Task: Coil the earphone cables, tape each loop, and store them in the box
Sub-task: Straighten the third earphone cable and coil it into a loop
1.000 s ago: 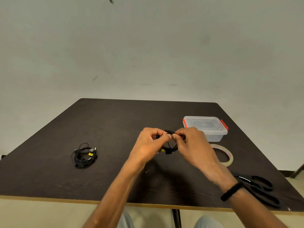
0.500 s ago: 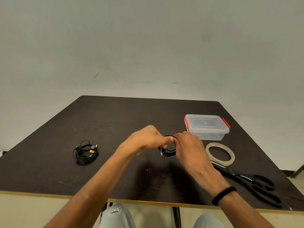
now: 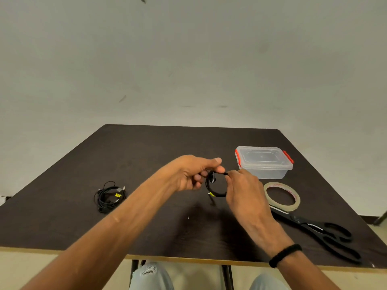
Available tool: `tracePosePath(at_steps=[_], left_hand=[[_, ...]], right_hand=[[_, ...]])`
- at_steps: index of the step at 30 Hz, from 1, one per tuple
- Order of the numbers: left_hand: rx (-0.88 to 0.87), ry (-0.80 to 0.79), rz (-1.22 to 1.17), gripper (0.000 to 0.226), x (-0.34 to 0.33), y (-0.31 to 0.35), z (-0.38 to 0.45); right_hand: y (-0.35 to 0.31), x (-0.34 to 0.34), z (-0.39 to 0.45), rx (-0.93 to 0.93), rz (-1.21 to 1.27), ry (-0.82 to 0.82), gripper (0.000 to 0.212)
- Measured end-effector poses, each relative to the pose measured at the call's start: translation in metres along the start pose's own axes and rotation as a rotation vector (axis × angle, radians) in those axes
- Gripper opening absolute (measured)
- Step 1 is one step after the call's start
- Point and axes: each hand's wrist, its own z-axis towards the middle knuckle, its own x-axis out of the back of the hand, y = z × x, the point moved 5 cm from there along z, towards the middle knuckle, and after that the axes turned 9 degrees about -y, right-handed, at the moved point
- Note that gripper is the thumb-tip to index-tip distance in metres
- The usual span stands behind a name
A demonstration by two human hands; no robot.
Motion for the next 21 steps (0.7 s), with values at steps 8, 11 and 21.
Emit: tracePosePath(at_steps=[8, 11, 21], left_hand=[[-0.261, 0.310, 0.302, 0.035, -0.020, -0.014, -0.003], [-0.214, 0.332, 0.370, 0.044, -0.008, -0.013, -0.004], [-0.625, 0.368, 0.378, 0.028, 0.048, -0.029, -0.002]], right_hand=[[0.004, -0.009, 0.003, -0.115, 0.017, -0.030, 0.023], [0.005, -0.007, 0.003, -0.101, 0.018, -0.048, 0.025], [0.017, -0.004, 0.013, 0.027, 1.023, -0.373, 0.017]])
